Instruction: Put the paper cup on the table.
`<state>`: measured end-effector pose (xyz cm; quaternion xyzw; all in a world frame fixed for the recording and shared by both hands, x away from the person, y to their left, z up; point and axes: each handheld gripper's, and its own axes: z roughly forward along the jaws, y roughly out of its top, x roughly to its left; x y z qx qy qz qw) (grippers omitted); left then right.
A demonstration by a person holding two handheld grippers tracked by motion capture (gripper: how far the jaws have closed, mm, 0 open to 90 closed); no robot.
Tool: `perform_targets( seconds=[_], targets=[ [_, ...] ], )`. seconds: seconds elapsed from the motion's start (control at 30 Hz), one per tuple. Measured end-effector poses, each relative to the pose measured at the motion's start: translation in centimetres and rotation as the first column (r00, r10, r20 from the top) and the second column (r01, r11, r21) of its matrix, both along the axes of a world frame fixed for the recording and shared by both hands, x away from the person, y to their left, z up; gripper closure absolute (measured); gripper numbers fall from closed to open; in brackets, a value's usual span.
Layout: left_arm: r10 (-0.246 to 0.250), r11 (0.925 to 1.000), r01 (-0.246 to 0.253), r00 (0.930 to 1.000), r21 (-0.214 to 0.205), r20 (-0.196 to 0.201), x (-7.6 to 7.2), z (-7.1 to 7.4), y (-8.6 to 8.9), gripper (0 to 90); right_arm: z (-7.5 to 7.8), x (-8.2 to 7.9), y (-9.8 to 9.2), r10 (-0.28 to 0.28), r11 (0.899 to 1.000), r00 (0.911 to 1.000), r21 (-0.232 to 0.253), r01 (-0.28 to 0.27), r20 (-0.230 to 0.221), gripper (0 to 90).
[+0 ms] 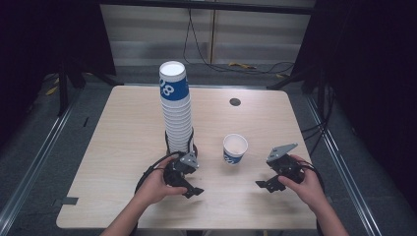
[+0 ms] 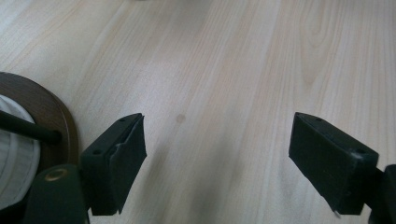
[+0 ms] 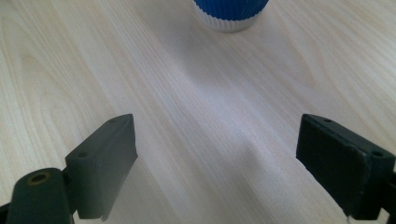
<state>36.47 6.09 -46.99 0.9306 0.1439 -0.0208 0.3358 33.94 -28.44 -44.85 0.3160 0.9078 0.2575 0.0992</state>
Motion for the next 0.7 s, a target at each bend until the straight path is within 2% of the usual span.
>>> perform_targets(
  seconds=[0.3,0.37,0.7],
  targets=[
    [0.001,1.0,-0.001,0.9998,0.009,0.019,0.3,-0.2,0.5,17.5,-0.8,-0.4,-0.9,-0.011,1.0,0.9999,0.028,0.011,0.01,11.5],
    [0.01,0.9999,-0.01,0.9998,0.002,0.016,0.3,-0.2,0.6,17.4,-0.9,-0.5,-0.9,-0.005,0.999,0.9999,0.035,0.005,0.014,11.4],
    [0.01,0.9999,-0.01,0.9998,0.014,0.015,0.5,-0.9,1.2,17.1,-1.8,-0.9,-1.7,0.003,0.999,0.9996,0.054,-0.005,0.028,11.5]
  ],
)
